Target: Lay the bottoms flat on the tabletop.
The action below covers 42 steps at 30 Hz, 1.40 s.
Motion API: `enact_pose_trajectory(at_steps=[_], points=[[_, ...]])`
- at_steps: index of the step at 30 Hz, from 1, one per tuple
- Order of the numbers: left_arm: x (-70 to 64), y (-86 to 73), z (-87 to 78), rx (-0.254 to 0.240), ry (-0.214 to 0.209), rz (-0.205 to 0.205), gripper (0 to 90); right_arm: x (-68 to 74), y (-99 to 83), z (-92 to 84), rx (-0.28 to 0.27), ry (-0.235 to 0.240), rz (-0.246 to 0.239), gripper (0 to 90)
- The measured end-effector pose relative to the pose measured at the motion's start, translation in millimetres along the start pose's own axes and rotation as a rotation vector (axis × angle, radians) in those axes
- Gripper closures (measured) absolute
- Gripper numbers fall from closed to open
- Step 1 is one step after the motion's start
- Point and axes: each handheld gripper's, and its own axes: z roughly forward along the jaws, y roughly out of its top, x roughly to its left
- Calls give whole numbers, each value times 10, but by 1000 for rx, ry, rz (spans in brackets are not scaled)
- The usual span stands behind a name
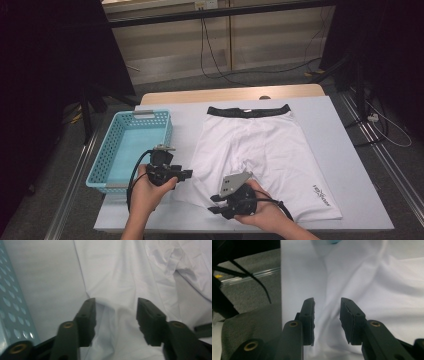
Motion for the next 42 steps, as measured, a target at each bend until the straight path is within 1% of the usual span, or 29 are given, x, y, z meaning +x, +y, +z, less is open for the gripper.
enact_pose_trajectory(at_steps=[2,5,6,7,8,10,11,12,13,15,16,17,18,21,22,23,24,25,26,28,31,32,33,36,38,39,41,42], points=[[-8,12,10,0,-1,2,414,40,3,78,29,7,-24,643],[-6,21,39,10,-6,10,371,68,-27,179,99,0,-64,616],[-5,24,46,14,-6,6,360,71,-48,194,94,-10,-78,632],[-4,26,54,10,-1,9,343,64,-52,188,95,-10,-76,656],[-4,30,59,7,3,9,325,51,-52,182,95,-17,-81,709],[-11,43,75,-1,13,17,292,34,-53,162,105,-32,-56,837],[-15,51,81,-14,21,36,271,22,-56,154,108,-33,-51,882],[-24,58,85,-19,28,45,256,15,-54,145,109,-24,-42,889],[-33,65,90,-26,30,46,246,15,-56,137,109,-11,-21,892],[-43,78,92,-30,28,49,234,16,-59,116,122,21,0,895],[-47,88,92,-30,25,52,233,18,-61,101,126,36,-2,896],[-51,94,96,-30,24,52,233,42,-62,71,142,42,0,896],[-56,98,100,-27,22,53,233,53,-67,45,152,40,-11,896],[-65,109,116,-22,21,57,231,55,-98,-31,155,66,-5,896],[-70,110,120,-23,24,56,229,50,-110,-51,154,64,3,894],[-73,113,121,-21,24,58,226,40,-121,-59,143,55,4,883],[-76,116,122,-22,24,56,224,34,-126,-70,129,52,7,848],[-76,119,117,-22,24,60,220,25,-126,-68,104,39,3,779],[-77,121,110,-25,28,59,217,23,-116,-70,89,21,-3,737],[-76,124,95,-26,31,66,206,27,-83,-70,64,3,-7,722],[-80,122,86,-31,30,70,191,30,-23,-58,27,-5,-11,673],[-77,121,86,-31,29,71,187,30,4,-44,15,-15,-9,644],[-73,119,87,-29,29,71,184,27,24,-30,7,-23,-9,641],[-44,144,92,-20,34,81,176,24,93,23,-30,-19,-3,622],[-34,184,109,-6,35,90,165,30,140,83,-34,-14,-1,575],[-37,206,116,-11,40,96,164,37,161,124,-23,-6,6,568],[-27,257,124,-18,35,103,163,44,185,200,1,2,3,559],[-23,281,132,-19,35,100,160,46,197,237,5,4,3,553]])
